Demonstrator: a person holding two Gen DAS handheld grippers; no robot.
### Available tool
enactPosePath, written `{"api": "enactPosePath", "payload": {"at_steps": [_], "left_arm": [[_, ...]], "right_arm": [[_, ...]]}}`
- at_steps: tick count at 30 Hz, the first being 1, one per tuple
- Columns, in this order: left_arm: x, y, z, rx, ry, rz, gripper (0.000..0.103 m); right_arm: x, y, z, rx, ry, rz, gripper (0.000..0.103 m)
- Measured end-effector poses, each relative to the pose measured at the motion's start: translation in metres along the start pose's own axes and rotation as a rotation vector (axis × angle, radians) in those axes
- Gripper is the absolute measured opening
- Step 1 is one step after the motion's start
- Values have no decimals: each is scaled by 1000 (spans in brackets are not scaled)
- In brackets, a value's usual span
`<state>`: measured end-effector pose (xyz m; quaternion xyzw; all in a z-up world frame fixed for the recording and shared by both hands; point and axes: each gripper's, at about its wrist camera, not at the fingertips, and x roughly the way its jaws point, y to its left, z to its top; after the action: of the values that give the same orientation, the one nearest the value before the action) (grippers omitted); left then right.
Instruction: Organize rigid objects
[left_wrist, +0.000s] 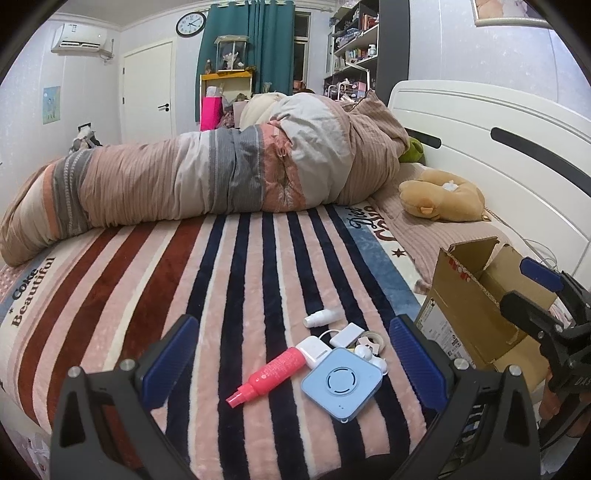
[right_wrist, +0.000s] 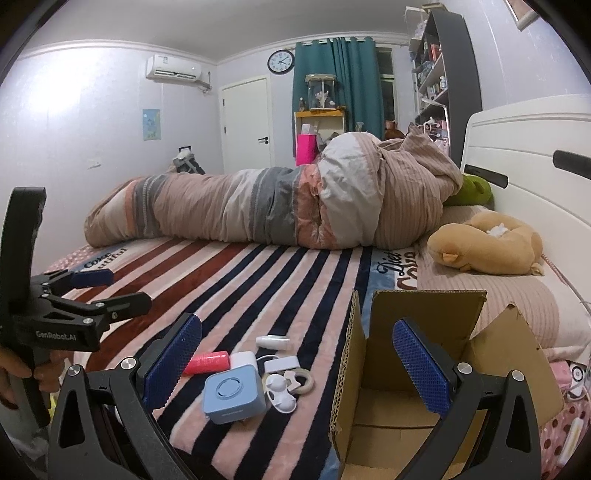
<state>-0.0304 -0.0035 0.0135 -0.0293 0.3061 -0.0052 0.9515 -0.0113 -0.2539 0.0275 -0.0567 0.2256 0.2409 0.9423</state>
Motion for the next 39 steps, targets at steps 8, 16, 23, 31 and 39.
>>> {"api": "enactPosePath", "payload": {"at_steps": [8, 16, 23, 31, 39], "left_arm": [[-7, 0, 0, -2, -9, 7, 103], [-12, 1, 3, -12, -20, 2, 103], [-12, 0, 1, -11, -21, 4, 103], [-13, 0, 1, -15, -20, -6, 103], [-6, 8, 0, -26, -27, -32, 103]], "right_arm": [[0, 0, -3, 5, 3, 9, 103], [1, 2, -6, 12, 3, 16, 103], [1, 3, -9, 17, 7, 11, 103], [2, 2, -10, 23, 12, 22, 103], [4, 2, -7, 37, 38, 15, 103]]}}
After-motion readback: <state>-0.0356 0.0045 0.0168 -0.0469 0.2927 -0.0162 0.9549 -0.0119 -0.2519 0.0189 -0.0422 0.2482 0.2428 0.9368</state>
